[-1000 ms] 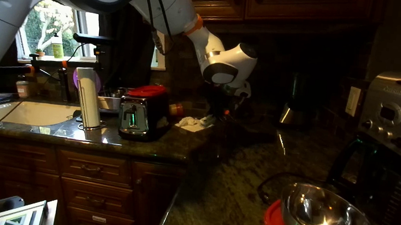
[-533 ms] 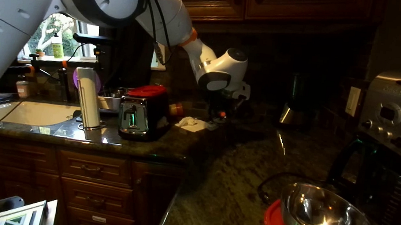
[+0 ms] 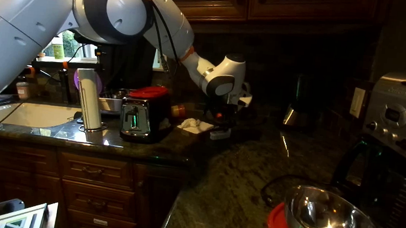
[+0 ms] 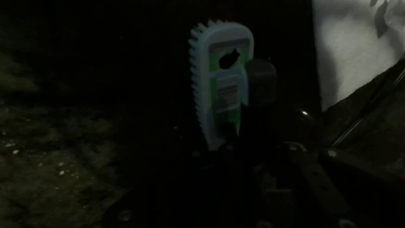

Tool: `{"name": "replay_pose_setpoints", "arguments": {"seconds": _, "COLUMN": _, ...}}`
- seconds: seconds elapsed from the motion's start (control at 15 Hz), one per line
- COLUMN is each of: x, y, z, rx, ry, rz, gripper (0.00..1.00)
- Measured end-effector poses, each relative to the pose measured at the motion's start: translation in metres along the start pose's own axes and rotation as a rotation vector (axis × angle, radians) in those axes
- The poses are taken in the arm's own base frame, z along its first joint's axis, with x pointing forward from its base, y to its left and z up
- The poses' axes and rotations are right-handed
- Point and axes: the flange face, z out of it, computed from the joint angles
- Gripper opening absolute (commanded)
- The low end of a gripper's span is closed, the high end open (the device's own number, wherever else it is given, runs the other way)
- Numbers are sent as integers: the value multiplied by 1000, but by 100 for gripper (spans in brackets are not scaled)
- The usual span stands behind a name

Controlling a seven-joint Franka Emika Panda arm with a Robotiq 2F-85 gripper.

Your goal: Pick up the brush and clean part of the kitchen unit base top

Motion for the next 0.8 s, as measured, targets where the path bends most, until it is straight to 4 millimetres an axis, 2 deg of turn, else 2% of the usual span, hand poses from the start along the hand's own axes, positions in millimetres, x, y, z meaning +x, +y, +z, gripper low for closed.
{"name": "replay_pose_setpoints", "arguments": {"seconds": 0.13, "x": 11, "y": 16, "z": -7, "rx": -20, "ry": -1, "rz": 73, "gripper": 6}}
{"name": "replay_pose_setpoints", "arguments": {"seconds": 0.47, "x": 41, "y": 84, "z": -32, "rx": -66, "ry": 41, "rz": 246, "gripper": 6}}
{"name": "replay_pose_setpoints", "arguments": {"seconds": 0.67, "x": 51, "y": 117, "z": -44, "rx": -83, "ry": 62, "rz": 327, "gripper": 6}}
{"name": "replay_pose_setpoints", "arguments": {"seconds": 0.8, "x": 53, "y": 131, "z": -51, "rx": -84, "ry": 68, "rz": 366, "gripper": 6}}
